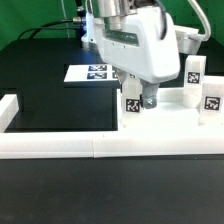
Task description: Assemble square table
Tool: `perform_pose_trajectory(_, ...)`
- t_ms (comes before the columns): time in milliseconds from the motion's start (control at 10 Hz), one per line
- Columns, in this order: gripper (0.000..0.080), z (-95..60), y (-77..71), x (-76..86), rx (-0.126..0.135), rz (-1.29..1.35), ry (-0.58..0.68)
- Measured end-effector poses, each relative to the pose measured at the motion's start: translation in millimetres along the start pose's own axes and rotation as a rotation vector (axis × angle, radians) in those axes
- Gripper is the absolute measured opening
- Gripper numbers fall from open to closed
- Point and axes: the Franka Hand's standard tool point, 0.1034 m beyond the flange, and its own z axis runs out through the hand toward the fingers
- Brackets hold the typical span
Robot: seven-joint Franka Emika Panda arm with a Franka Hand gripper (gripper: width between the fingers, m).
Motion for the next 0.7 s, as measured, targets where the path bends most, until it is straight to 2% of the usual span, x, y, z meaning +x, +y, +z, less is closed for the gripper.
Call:
perform_pose_trajectory(300, 0.0649, -2.0, -3.5, 0.4, -0.053, -0.605, 0.031)
perform_pose_trajectory(500, 0.0649, -2.2, -4.5, 0.2, -0.057, -0.658, 0.034)
perform_pose_trajectory(600, 0.0560, -2.1, -4.4, 0.2, -0.056, -0.638, 0.034)
perform_pose_trajectory(700, 0.0376, -2.0, -4.3, 0.3, -0.056, -0.638, 0.034)
